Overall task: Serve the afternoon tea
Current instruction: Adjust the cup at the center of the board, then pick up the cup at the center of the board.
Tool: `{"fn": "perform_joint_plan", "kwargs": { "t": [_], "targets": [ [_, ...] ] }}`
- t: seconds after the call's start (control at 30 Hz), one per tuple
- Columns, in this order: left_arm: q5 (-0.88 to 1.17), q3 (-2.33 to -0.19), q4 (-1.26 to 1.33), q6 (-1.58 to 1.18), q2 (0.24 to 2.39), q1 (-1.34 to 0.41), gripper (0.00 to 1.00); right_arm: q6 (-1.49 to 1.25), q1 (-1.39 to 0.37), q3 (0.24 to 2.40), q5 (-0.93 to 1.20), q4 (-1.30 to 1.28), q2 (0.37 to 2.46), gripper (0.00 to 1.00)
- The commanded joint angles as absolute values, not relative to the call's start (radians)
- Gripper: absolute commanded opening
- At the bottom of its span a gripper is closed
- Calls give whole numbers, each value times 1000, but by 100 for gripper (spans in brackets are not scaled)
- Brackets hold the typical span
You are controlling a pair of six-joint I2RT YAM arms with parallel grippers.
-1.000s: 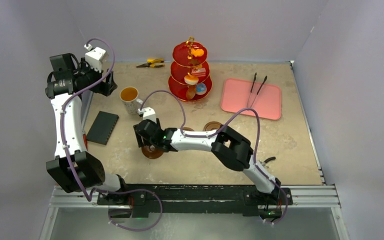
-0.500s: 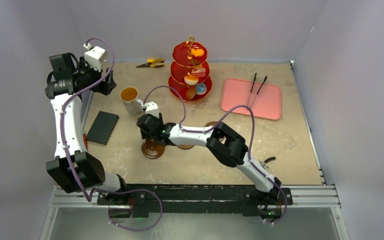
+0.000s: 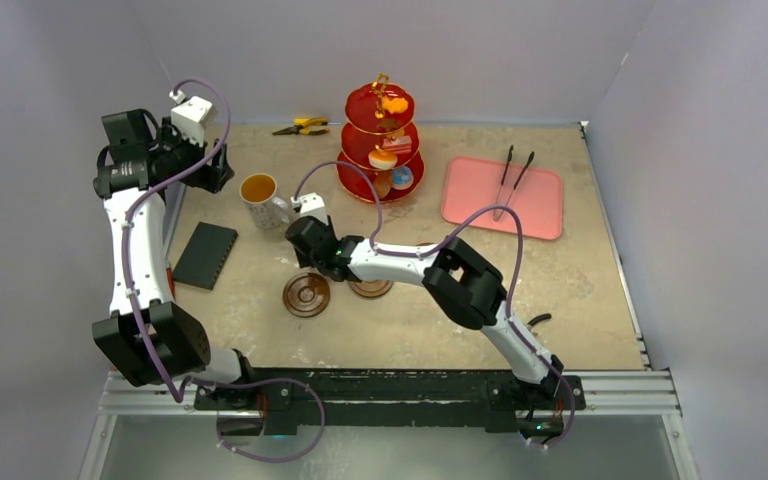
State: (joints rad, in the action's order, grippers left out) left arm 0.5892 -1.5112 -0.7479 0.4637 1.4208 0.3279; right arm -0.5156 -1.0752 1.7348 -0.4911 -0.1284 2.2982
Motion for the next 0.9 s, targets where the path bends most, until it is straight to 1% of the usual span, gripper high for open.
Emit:
{"fn": "perform_joint_plan", "kwargs": {
  "t": [0.0,0.13,0.27,0.3,0.4,0.47,0.57,0.67,0.73,0.8,0.87],
  "targets": [
    [595,-1503,-720,463,1391,332,75,-396,-1080,1785,-449,-101,2247,52],
    [594,-1505,-716,464,1389,333,75,-356,-1072,1821,-417,-126,2269,50],
    [588,-1507,-717,465,1389,334,75,-349,-1063,1838,-396,-141,2284,46],
    [588,-1507,-719,467,1389,334,75,-347,-1062,1838,-390,-141,2286,44],
    [583,-1510,-720,469,1389,333,75,-337,-1060,1853,-378,-152,2300,35],
    [582,-1515,-721,469,1388,334,75,-331,-1057,1874,-375,-173,2315,33],
    [581,-1517,-723,469,1387,334,75,-322,-1053,1912,-388,-210,2340,34],
    [583,-1515,-724,472,1383,333,75,-325,-1051,1950,-413,-254,2369,45],
    [582,-1515,-724,472,1382,334,75,-344,-1051,1939,-413,-248,2363,48],
    [581,-1515,-723,473,1383,334,74,-356,-1051,1899,-416,-202,2338,47],
    [579,-1516,-723,474,1382,334,74,-360,-1051,1865,-426,-163,2314,43]
  ]
}}
